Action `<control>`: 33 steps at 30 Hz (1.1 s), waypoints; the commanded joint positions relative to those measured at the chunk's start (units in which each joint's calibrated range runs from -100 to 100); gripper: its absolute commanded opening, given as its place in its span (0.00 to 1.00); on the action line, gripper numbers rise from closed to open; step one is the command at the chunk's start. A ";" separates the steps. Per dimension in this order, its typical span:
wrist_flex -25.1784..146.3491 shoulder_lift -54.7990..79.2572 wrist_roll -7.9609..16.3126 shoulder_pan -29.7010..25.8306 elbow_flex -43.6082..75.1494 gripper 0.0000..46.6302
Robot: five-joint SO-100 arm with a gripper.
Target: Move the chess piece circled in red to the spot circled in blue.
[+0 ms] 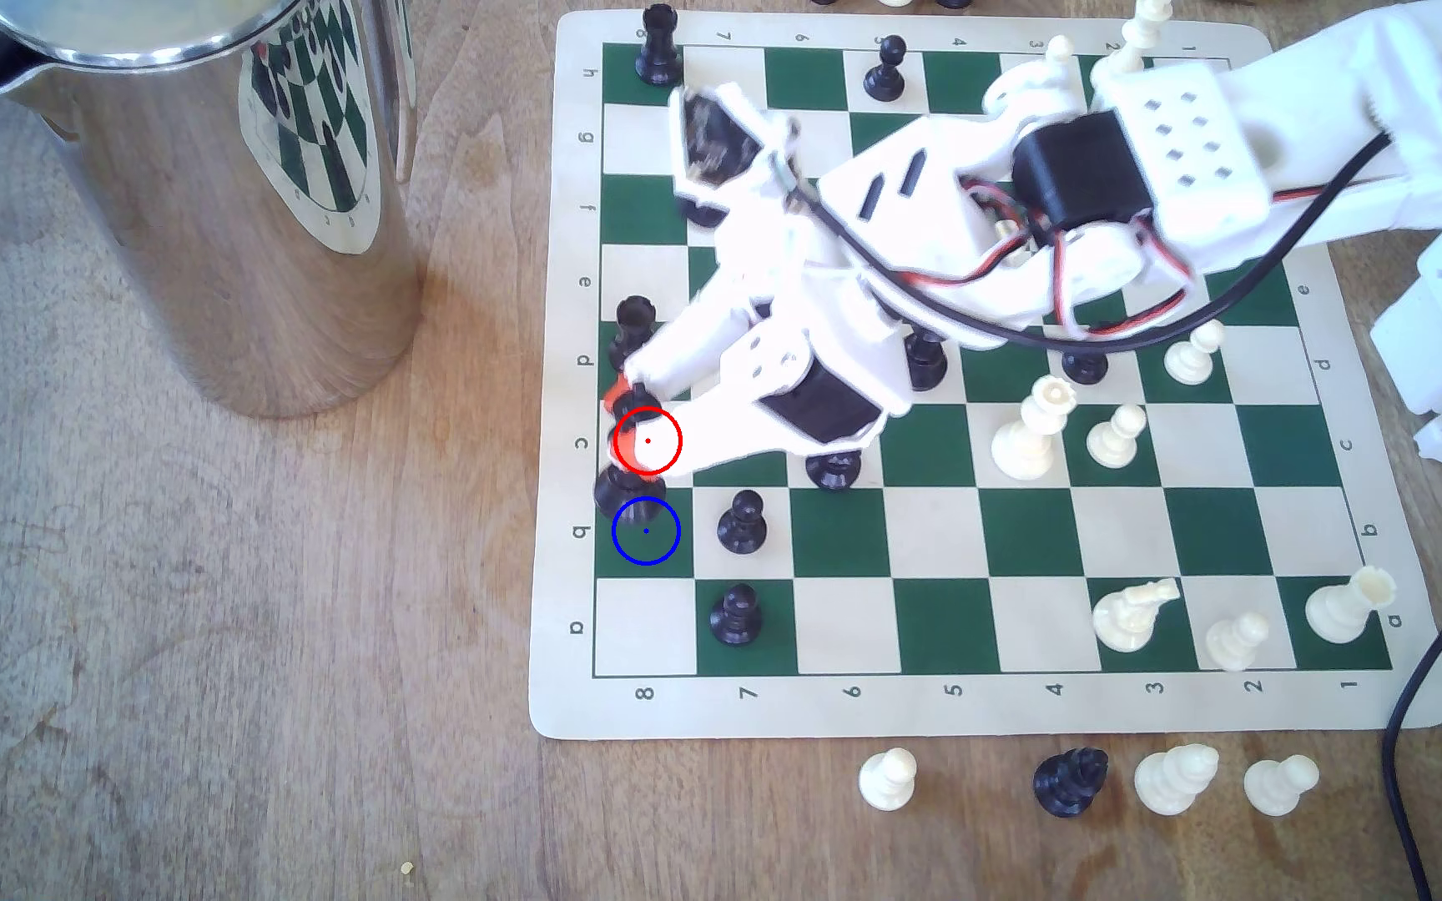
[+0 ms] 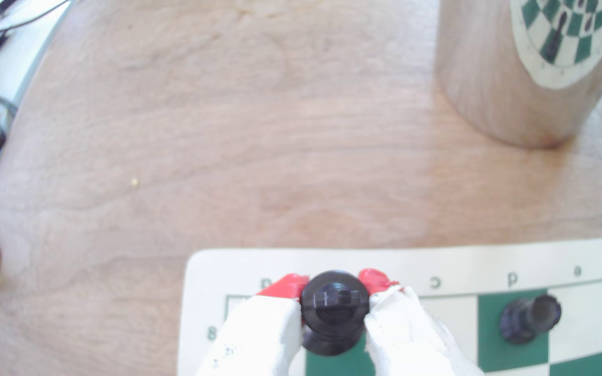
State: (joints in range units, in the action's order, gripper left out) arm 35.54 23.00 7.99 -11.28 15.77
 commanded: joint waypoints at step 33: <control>-1.22 5.61 -0.05 0.76 9.61 0.00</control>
State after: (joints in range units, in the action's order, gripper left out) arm 35.54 31.13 7.99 -9.96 19.84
